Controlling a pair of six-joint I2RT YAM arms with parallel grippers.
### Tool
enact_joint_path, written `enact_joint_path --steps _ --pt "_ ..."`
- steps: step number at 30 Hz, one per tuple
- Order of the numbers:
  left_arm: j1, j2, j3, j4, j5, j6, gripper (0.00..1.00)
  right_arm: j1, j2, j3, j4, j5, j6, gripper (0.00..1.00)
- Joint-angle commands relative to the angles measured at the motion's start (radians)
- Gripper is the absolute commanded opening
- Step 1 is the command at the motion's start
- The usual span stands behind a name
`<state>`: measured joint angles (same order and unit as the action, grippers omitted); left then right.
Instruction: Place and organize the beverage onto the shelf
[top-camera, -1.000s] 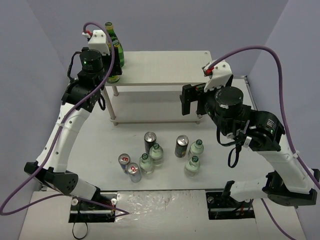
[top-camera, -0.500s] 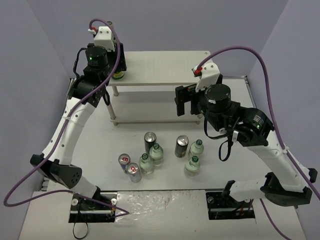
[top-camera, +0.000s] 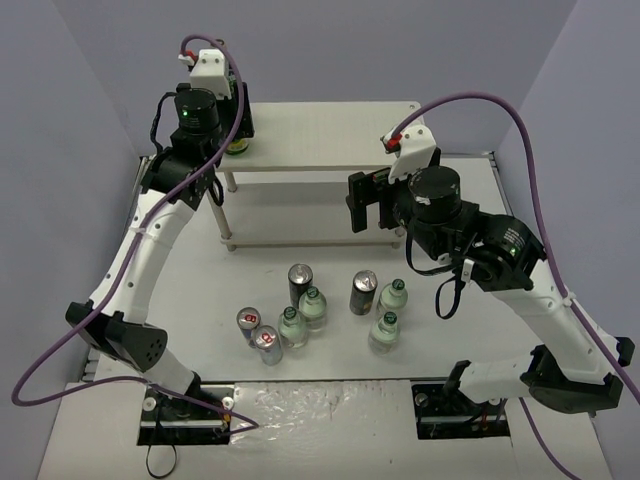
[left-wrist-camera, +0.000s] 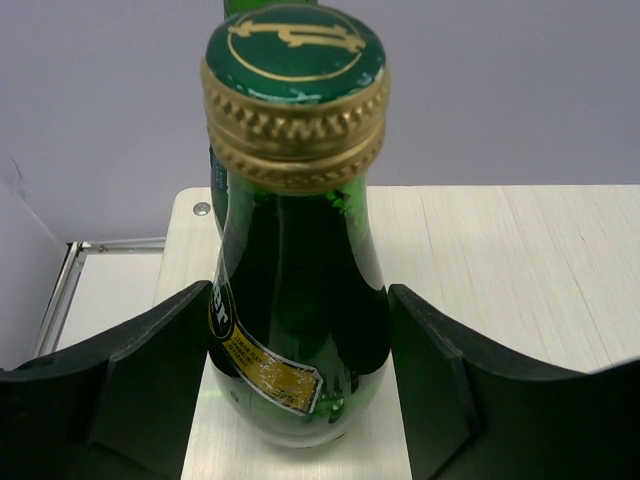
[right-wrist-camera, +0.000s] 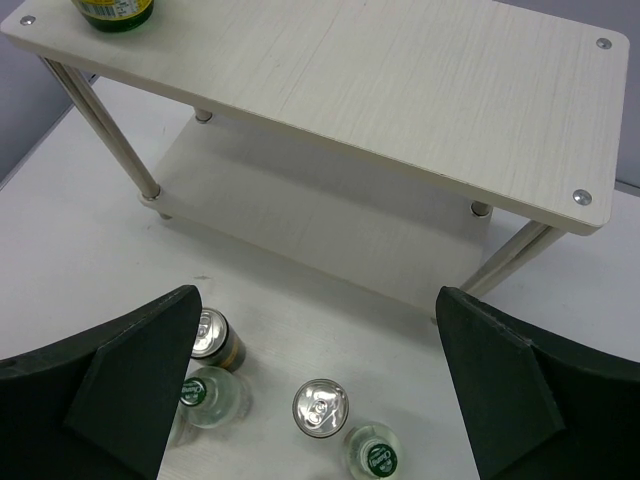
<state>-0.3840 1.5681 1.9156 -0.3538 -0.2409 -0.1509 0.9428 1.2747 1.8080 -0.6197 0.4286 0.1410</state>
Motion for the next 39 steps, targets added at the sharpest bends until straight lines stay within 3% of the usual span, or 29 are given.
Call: enact_joint_path --steps 1,2,4,6,8,12,14,27,33,36,37,38,39 --pt "0.01 -0.002 0.048 0.032 -0.005 0.01 0.14 -0.009 -0.014 -0.006 0.037 -0.011 -0.011 1.0" --pt "0.01 -0.006 0.046 0.03 -0.011 0.01 0.23 -0.009 -0.017 -0.006 0.037 -0.013 -0.012 1.0" --pt "0.011 -0.013 0.042 0.029 -0.018 0.016 0.28 -0.009 -0.018 -0.006 0.037 -0.016 -0.012 1.0" --pt "0.011 -0.023 0.025 0.033 -0.018 0.02 0.41 -0.01 -0.018 -0.007 0.037 -0.027 -0.014 1.0" --pt "0.008 -0.045 -0.007 0.05 -0.017 0.027 0.69 -0.009 -0.02 -0.007 0.037 -0.039 -0.017 1.0" --pt "0.008 -0.072 -0.041 0.064 -0.024 0.031 0.91 -0.01 -0.028 -0.012 0.035 -0.047 -0.014 1.0" --pt "0.008 -0.085 -0.065 0.085 -0.023 0.033 0.97 -0.01 -0.029 -0.013 0.035 -0.051 -0.014 1.0" --pt "0.008 -0.313 -0.176 0.015 0.003 0.024 0.94 -0.019 -0.057 -0.191 0.035 -0.126 0.019 1.0" --pt "-0.007 -0.485 -0.28 -0.189 0.041 -0.1 0.94 -0.021 -0.101 -0.303 0.043 -0.114 0.042 1.0" --pt "-0.107 -0.459 -0.253 -0.387 0.057 -0.171 0.94 -0.022 -0.115 -0.348 0.043 -0.044 0.046 1.0" --pt "-0.163 -0.45 -0.25 -0.477 -0.015 -0.183 0.94 -0.022 -0.118 -0.355 0.043 -0.024 0.049 1.0" --pt "-0.309 -0.444 -0.25 -0.52 -0.085 -0.214 0.94 -0.024 -0.121 -0.367 0.043 -0.01 0.051 1.0" --pt "-0.388 -0.428 -0.254 -0.587 -0.154 -0.249 0.94 -0.025 -0.124 -0.371 0.043 0.01 0.052 1.0"
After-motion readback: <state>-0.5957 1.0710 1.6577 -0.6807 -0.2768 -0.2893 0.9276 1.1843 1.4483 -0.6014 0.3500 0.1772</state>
